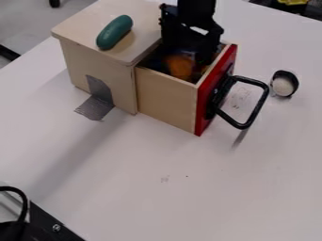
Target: Moving the orange toy from the drawer.
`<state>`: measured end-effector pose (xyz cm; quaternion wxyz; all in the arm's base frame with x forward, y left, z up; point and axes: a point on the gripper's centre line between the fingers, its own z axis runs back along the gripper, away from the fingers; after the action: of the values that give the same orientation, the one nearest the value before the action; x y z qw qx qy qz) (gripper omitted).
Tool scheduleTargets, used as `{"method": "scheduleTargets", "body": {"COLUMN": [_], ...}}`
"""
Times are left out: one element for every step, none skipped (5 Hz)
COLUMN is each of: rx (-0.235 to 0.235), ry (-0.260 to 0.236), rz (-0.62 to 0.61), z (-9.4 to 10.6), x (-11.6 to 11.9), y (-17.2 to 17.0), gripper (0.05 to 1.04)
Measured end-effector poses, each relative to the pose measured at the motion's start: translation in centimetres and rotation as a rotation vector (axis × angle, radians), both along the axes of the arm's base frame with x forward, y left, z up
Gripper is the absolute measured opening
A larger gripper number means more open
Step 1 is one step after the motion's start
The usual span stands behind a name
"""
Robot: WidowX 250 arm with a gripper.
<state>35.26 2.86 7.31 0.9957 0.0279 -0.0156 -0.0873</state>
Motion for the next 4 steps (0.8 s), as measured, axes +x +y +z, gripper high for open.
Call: {"method": "scheduleTargets", "body": {"rx": [0.024, 0.044, 0.066, 0.074], "ry": [0.025, 0.042, 0.051, 0.056], "rz": [-0.025, -0.044, -0.052, -0.048], "z": [-0.58, -0.83, -0.9, -1.02], "x": [-0.37, -0.74, -0.9, -1.07], "y": [0.1, -0.01, 0.28, 0.4], "gripper": [0.997, 0.964, 0.83, 0.559]}}
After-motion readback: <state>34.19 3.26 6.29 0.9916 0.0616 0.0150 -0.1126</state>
